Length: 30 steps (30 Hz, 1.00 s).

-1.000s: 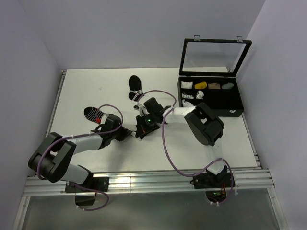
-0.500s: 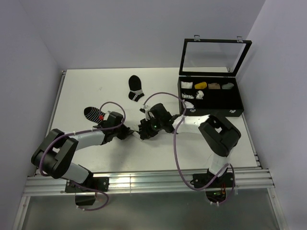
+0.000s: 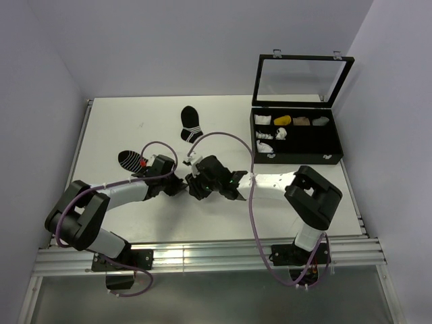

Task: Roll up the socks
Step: Roll the sock at the center of the board.

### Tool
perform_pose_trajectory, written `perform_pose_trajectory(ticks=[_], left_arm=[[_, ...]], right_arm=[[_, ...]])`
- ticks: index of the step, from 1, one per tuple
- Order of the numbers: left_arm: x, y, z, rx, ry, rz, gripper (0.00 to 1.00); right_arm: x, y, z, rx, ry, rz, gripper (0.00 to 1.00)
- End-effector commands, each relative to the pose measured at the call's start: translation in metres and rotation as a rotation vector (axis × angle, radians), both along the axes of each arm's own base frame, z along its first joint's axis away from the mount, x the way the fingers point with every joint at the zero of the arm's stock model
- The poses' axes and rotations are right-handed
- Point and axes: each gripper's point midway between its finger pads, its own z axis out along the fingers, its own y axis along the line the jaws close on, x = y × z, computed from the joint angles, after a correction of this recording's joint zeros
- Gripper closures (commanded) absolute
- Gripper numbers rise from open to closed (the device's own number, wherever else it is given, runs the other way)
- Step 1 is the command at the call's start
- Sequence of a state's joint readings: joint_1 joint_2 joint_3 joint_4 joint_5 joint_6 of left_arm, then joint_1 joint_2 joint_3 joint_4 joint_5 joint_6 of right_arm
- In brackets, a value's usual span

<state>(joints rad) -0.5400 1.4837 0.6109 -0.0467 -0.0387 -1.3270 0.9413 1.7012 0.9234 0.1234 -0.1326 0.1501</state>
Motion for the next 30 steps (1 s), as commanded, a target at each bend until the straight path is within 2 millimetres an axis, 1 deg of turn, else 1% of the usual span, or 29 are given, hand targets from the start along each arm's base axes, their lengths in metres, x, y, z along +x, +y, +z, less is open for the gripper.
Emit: perform_pose_trajectory(ticks=[1, 4, 8, 10, 11, 12, 17, 19, 20, 22, 23, 25, 26, 27, 28, 29, 30], left_arm=[[0.004, 0.004, 0.008, 0.029, -0.015, 0.001, 0.99], [0.003, 0.004, 0.008, 0.026, -0.013, 0.001, 0.99], [0.001, 0.005, 0.008, 0.030, -0.007, 0.000, 0.99], [0.002, 0.005, 0.009, 0.031, -0.011, 0.003, 0.99], [0.002, 0.005, 0.009, 0.031, -0.011, 0.003, 0.99], [0.001, 0.006, 0.009, 0.034, -0.009, 0.004, 0.99], [0.001, 0.006, 0.009, 0.030, -0.009, 0.009, 0.99], [0.001, 0.007, 0.010, 0.029, -0.012, 0.011, 0.98], [-0.001, 0.007, 0.009, 0.030, -0.008, 0.012, 0.98], [0.000, 0.008, 0.012, 0.027, -0.017, 0.014, 0.97], [0.000, 0.009, 0.014, 0.026, -0.023, 0.019, 0.97], [-0.001, 0.009, 0.017, 0.016, -0.035, 0.025, 0.93], [-0.001, 0.010, 0.021, -0.001, -0.052, 0.034, 0.91], [-0.001, 0.011, 0.023, 0.000, -0.062, 0.042, 0.84], [-0.004, 0.015, 0.021, 0.002, -0.064, 0.050, 0.80], [-0.003, 0.016, 0.029, -0.011, -0.087, 0.061, 0.76], [-0.004, 0.018, 0.031, -0.014, -0.098, 0.069, 0.68]], right_arm=[[0.025, 0.009, 0.011, -0.012, -0.107, -0.062, 0.58], [0.025, 0.014, 0.012, -0.008, -0.115, -0.059, 0.58], [0.024, 0.020, 0.003, -0.022, -0.113, -0.049, 0.59], [0.023, 0.024, 0.003, -0.015, -0.114, -0.046, 0.60], [0.023, 0.023, -0.002, -0.024, -0.107, -0.047, 0.60], [0.024, 0.026, -0.001, -0.017, -0.109, -0.047, 0.61], [0.022, 0.029, -0.009, -0.022, -0.094, -0.048, 0.67], [0.022, 0.029, -0.011, -0.019, -0.083, -0.058, 0.74], [0.021, 0.029, -0.013, -0.013, -0.067, -0.071, 0.84], [0.021, 0.027, -0.017, -0.016, -0.049, -0.082, 0.93], [0.022, 0.025, -0.020, -0.013, -0.029, -0.094, 1.00], [0.016, 0.026, -0.021, 0.012, 0.020, -0.082, 1.00], [0.015, 0.025, -0.020, 0.024, 0.040, -0.078, 1.00], [0.017, 0.022, -0.021, 0.036, 0.066, -0.084, 1.00], [0.011, 0.024, -0.020, 0.065, 0.119, -0.066, 1.00], [0.011, 0.022, -0.021, 0.076, 0.146, -0.067, 1.00], [0.011, 0.020, -0.020, 0.091, 0.171, -0.067, 1.00]])
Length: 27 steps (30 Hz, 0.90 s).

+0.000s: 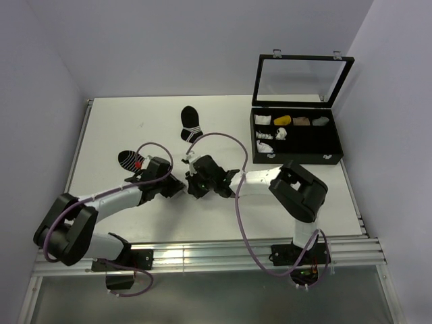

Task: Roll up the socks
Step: Roll the sock at the center of the board.

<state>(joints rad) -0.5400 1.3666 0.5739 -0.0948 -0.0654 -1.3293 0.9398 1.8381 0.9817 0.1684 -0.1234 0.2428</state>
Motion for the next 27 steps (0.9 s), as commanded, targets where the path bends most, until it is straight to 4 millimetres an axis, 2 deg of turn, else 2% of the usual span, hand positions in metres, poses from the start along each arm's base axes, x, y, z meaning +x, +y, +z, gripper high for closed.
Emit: perform_pose_trajectory(ticks=[1, 2, 3, 4, 6, 8, 10, 17, 22, 27], left_arm=[[0.001, 0.012, 0.012, -0.006, -0.065, 0.061, 0.63], [0.000, 0.014, 0.014, -0.012, -0.077, 0.068, 0.58], [0.001, 0.014, 0.023, -0.032, -0.112, 0.072, 0.48], [0.001, 0.016, 0.025, -0.036, -0.127, 0.075, 0.41], [-0.001, 0.019, 0.029, -0.046, -0.168, 0.073, 0.27], [-0.006, 0.022, 0.025, -0.036, -0.189, 0.055, 0.23], [-0.004, 0.020, 0.032, -0.055, -0.241, 0.040, 0.22], [-0.006, 0.014, 0.017, -0.026, -0.270, -0.059, 0.23], [-0.001, 0.002, 0.010, 0.001, -0.276, -0.157, 0.24], [0.002, -0.003, -0.004, 0.041, -0.257, -0.217, 0.27]], right_arm=[[0.005, 0.000, 0.007, 0.111, 0.126, -0.018, 1.00], [0.000, 0.001, 0.007, 0.135, 0.172, 0.006, 1.00], [-0.002, 0.001, 0.006, 0.151, 0.205, 0.016, 1.00], [0.003, -0.003, 0.006, 0.170, 0.246, 0.002, 1.00], [-0.002, -0.003, 0.000, 0.194, 0.333, 0.029, 1.00], [0.001, -0.007, -0.007, 0.217, 0.398, 0.011, 1.00], [-0.003, -0.007, -0.006, 0.252, 0.461, 0.022, 1.00], [0.002, -0.020, -0.018, 0.343, 0.628, -0.046, 1.00], [0.007, -0.027, -0.028, 0.329, 0.680, -0.088, 1.00], [0.012, -0.028, -0.027, 0.336, 0.698, -0.099, 1.00]])
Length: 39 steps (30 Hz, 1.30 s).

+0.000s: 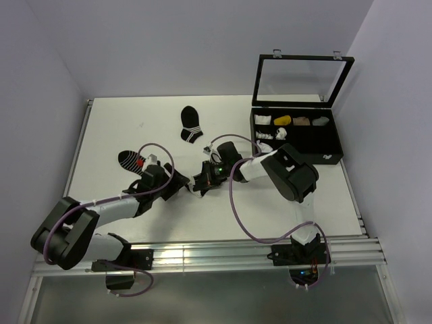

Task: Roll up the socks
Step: Roll the sock at the center of the board.

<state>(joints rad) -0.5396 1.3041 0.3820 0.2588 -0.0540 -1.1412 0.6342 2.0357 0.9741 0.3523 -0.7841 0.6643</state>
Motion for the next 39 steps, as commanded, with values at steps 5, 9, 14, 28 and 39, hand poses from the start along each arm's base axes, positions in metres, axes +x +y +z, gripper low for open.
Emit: perform_pose_trajectory(ticks=[5, 9, 14, 28, 39], left_arm=[[-0.005, -0.002, -0.012, 0.084, -0.036, -0.127, 0.29], [-0.011, -0.005, -0.016, 0.102, -0.047, -0.198, 0.30], [-0.015, -0.009, -0.024, 0.118, -0.034, -0.253, 0.34], [-0.016, -0.015, -0.034, 0.111, -0.017, -0.289, 0.47], [-0.010, -0.013, -0.044, 0.105, 0.013, -0.280, 0.53]], right_arm=[[0.003, -0.008, -0.014, -0.039, 0.055, -0.017, 1.00], [0.003, -0.007, -0.016, -0.049, 0.060, -0.004, 1.00], [0.006, -0.006, -0.013, -0.056, 0.051, 0.010, 1.00], [0.011, -0.015, -0.017, -0.102, 0.045, 0.036, 1.00], [0.011, -0.015, -0.013, -0.098, 0.040, 0.058, 1.00]])
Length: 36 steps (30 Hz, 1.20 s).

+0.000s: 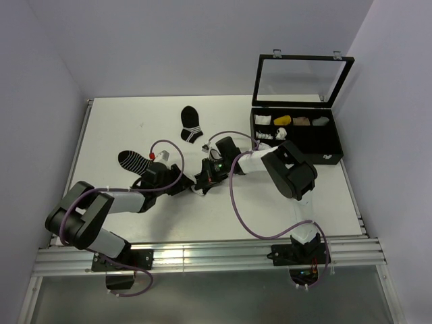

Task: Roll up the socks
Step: Roll the sock at the center of the board.

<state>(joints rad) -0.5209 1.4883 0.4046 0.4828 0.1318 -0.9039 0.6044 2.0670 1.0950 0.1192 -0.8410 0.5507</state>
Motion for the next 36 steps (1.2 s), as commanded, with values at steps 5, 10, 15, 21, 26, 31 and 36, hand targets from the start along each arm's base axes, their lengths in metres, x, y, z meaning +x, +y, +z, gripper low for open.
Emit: perform_pose_trajectory(ticks=[5, 10, 15, 21, 26, 31, 36], left_arm=[[-0.017, 0.016, -0.033, 0.079, 0.107, -0.003, 0.59], [-0.017, 0.017, -0.036, 0.084, 0.116, -0.003, 0.75], [-0.015, 0.018, -0.036, 0.099, 0.127, 0.009, 0.95], [-0.012, 0.024, -0.030, 0.143, 0.152, 0.034, 1.00], [-0.011, 0.025, -0.027, 0.176, 0.220, 0.048, 1.00], [-0.018, 0.023, -0.026, 0.186, 0.303, 0.043, 1.00], [-0.019, 0.025, -0.019, 0.218, 0.348, 0.050, 1.00]], right_arm=[[0.006, -0.006, -0.012, -0.038, 0.000, -0.008, 1.00], [0.006, -0.007, -0.011, -0.040, 0.000, -0.004, 1.00], [0.008, -0.008, -0.004, -0.047, -0.036, -0.005, 0.93], [0.021, -0.020, 0.022, -0.121, -0.236, -0.062, 0.66], [0.027, -0.027, 0.057, -0.248, -0.550, -0.115, 0.44], [0.012, -0.026, 0.075, -0.381, -0.869, -0.110, 0.47], [-0.010, -0.007, 0.079, -0.403, -1.037, -0.044, 0.52]])
